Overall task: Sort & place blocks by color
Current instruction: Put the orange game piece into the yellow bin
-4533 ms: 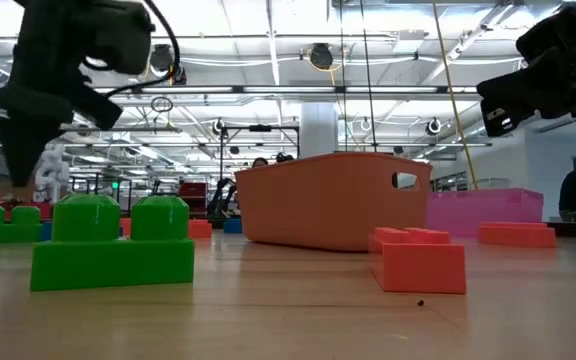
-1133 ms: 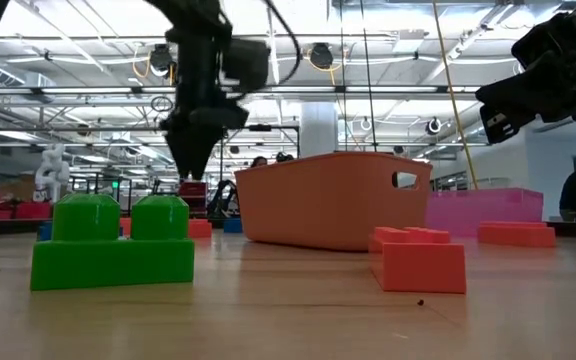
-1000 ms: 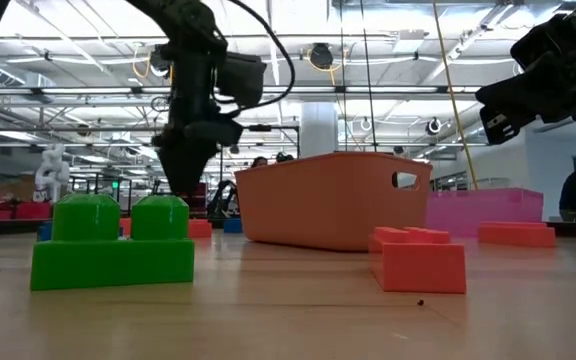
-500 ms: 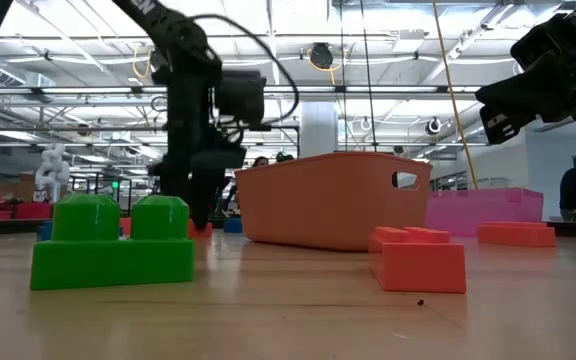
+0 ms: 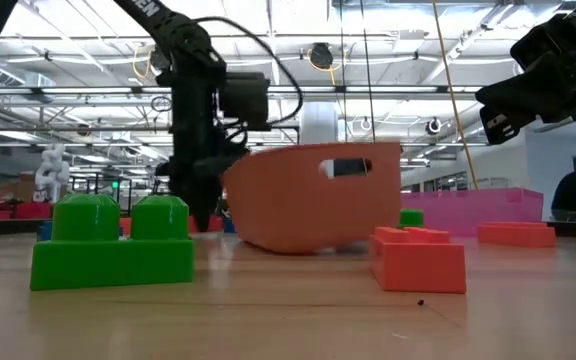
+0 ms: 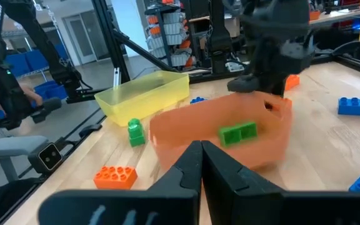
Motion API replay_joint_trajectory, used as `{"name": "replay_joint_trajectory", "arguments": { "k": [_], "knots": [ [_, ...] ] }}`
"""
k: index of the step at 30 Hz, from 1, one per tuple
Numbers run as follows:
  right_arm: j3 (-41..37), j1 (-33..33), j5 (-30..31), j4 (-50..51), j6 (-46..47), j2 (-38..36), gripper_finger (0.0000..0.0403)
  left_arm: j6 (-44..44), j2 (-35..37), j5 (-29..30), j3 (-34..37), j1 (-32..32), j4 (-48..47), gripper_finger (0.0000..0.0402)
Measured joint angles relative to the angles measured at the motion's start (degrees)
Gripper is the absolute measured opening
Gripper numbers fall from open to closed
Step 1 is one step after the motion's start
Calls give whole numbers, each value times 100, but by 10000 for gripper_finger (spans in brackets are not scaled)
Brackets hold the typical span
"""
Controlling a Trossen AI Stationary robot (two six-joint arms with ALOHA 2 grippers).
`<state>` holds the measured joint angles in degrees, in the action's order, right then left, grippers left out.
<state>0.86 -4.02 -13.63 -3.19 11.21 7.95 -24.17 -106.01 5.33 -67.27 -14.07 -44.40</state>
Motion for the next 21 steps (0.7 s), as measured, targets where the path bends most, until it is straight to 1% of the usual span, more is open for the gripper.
{"name": "replay_joint_trajectory", "arguments": {
  "k": [5, 10, 16, 21],
  "knots": [
    [-1, 1, 0, 1, 8, 2, 4, 31, -1, -63, -101, -82, -156, 139],
    [-2, 1, 0, 3, 7, 2, 4, 135, 8, 50, -424, -134, -936, 147],
    [0, 1, -1, 5, -3, 2, 4, 269, 250, 235, -1168, -110, -1845, 141],
    [0, 1, -2, 19, 9, 26, 4, 266, 719, 226, -1693, 252, -2411, 141]
  ]
}}
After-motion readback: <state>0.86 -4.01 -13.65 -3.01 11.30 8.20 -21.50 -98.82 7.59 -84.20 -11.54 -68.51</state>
